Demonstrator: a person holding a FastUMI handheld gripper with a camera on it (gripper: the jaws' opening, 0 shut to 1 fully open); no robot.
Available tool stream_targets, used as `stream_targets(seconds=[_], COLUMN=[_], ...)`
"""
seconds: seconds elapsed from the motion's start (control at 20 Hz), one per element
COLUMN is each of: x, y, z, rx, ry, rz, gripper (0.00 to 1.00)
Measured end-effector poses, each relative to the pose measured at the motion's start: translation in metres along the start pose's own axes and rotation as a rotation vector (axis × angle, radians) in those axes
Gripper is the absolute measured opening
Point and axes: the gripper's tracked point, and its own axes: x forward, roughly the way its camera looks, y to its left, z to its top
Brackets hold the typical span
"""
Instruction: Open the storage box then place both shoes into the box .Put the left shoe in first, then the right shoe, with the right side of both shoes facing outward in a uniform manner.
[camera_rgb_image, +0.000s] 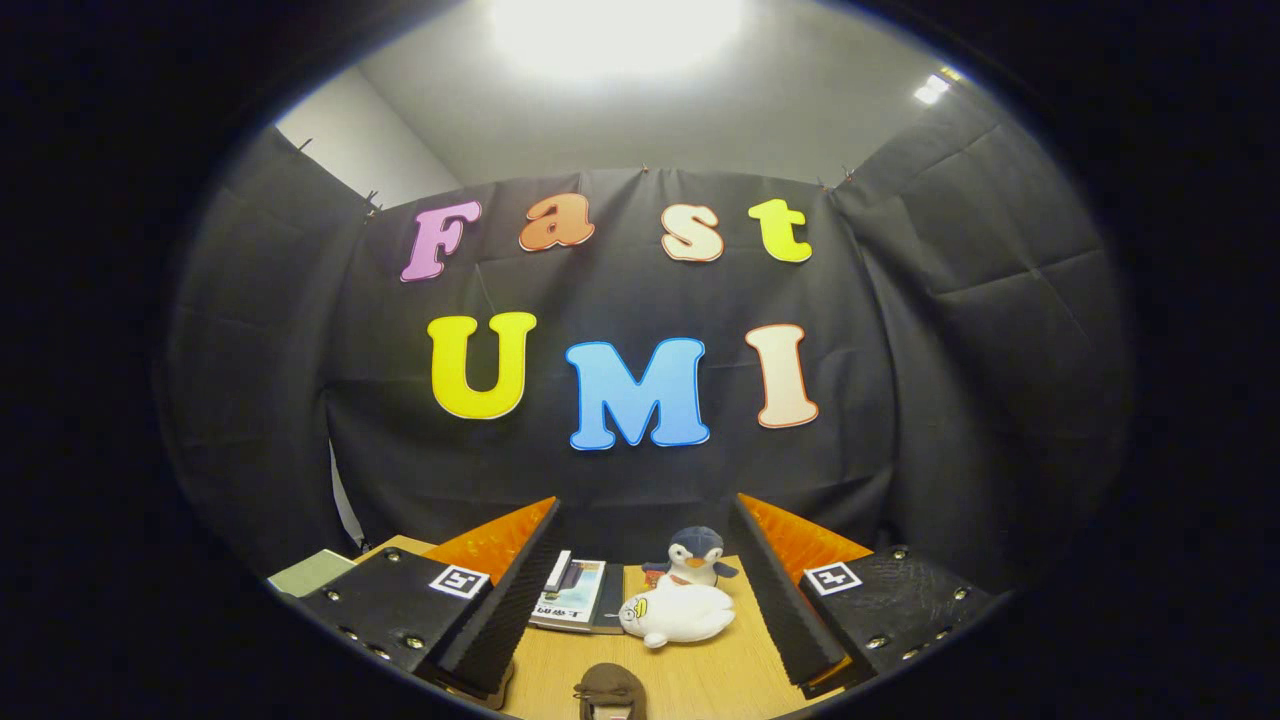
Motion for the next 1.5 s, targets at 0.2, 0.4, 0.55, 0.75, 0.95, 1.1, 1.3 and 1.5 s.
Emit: stream_targets(seconds=[0.2, 0.4, 0.55, 0.75, 0.95, 1.1, 1.3, 1.5], x=[0.004, 0.013, 0.019, 0.023, 0.019, 0.019, 0.012, -0.004], y=[0.009, 0.028, 0.054, 0.097, 0.144, 0.173, 0.207, 0.253], z=[-0.004, -0.020, -0.039, -0.074, -0.118, -0.154, -0.197, -0.228], rx=[0.014, 0.052, 0.097, 0.164, 0.267, 0.328, 0.384, 0.488], ry=[0.007, 0.044, 0.083, 0.180, 0.320, 0.437, 0.596, 0.739], rz=[0.030, 0.091, 0.178, 0.321, 0.478, 0.558, 0.658, 0.809], gripper=[0.99, 0.99, 0.99, 0.99, 0.99, 0.99, 0.99, 0.99])
